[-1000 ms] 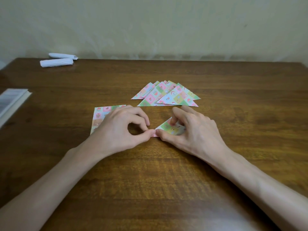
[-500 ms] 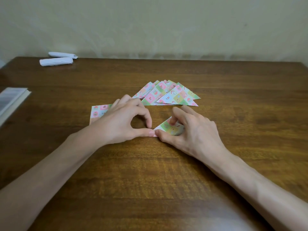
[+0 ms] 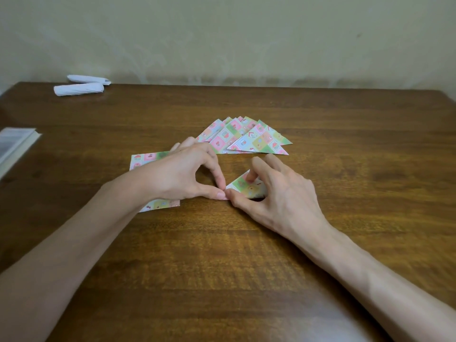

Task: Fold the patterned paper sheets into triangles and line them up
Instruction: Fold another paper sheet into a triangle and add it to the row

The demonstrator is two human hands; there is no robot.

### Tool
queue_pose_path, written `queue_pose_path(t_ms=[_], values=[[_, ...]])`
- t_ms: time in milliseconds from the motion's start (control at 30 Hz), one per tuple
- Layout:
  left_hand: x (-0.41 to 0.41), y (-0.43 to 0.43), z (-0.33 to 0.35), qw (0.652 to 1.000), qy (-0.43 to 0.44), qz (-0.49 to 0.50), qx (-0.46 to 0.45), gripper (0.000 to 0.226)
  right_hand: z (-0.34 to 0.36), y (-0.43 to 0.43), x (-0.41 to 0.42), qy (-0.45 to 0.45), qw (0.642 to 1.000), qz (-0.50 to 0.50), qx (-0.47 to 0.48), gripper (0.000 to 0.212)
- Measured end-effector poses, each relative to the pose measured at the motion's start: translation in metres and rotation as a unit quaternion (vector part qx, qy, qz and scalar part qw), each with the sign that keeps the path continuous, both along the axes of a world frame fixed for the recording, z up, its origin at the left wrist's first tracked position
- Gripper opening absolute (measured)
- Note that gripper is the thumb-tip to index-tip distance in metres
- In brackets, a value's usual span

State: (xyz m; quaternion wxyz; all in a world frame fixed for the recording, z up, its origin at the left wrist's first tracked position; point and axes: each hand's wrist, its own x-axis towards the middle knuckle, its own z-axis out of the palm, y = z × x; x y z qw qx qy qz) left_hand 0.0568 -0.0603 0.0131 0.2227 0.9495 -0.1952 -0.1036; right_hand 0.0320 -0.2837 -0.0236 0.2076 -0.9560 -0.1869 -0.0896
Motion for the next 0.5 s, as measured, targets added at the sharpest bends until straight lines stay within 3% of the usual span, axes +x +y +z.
queue_pose_path(t_ms=[500], values=[[0.0034, 0.0087, -0.0069, 0.999, 0.039, -0.02, -0.028, 0.017, 0.0003, -0.0002, 0.0024, 0.04, 0.999, -0.012, 0.01, 0.049]])
